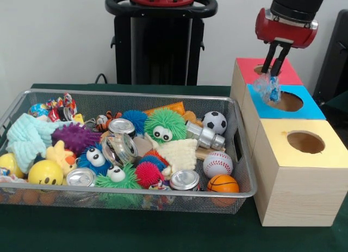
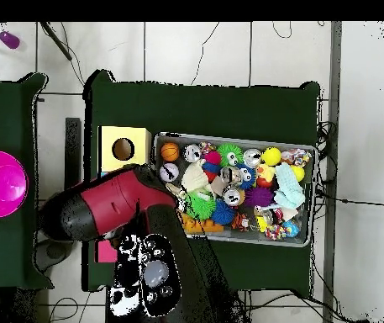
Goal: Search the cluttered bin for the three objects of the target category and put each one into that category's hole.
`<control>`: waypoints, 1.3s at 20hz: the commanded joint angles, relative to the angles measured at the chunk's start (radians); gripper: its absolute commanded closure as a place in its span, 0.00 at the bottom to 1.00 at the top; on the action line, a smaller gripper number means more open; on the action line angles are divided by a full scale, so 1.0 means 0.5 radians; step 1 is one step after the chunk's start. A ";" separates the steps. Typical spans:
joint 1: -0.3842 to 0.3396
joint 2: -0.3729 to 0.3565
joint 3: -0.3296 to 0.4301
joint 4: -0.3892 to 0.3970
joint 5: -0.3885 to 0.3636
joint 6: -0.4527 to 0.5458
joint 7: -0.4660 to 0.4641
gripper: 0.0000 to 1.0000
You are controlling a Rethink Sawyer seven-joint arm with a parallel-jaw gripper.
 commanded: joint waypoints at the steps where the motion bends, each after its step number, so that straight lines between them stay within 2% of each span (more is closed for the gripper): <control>1: 0.069 0.164 -0.110 -0.117 0.040 0.022 0.343 1.00; 15: 0.150 0.214 -0.207 -0.185 0.124 0.025 0.309 1.00; 16: 0.165 0.219 -0.228 -0.190 0.133 0.019 0.302 0.00; 26: 0.195 0.238 -0.276 -0.219 0.141 0.043 0.286 0.00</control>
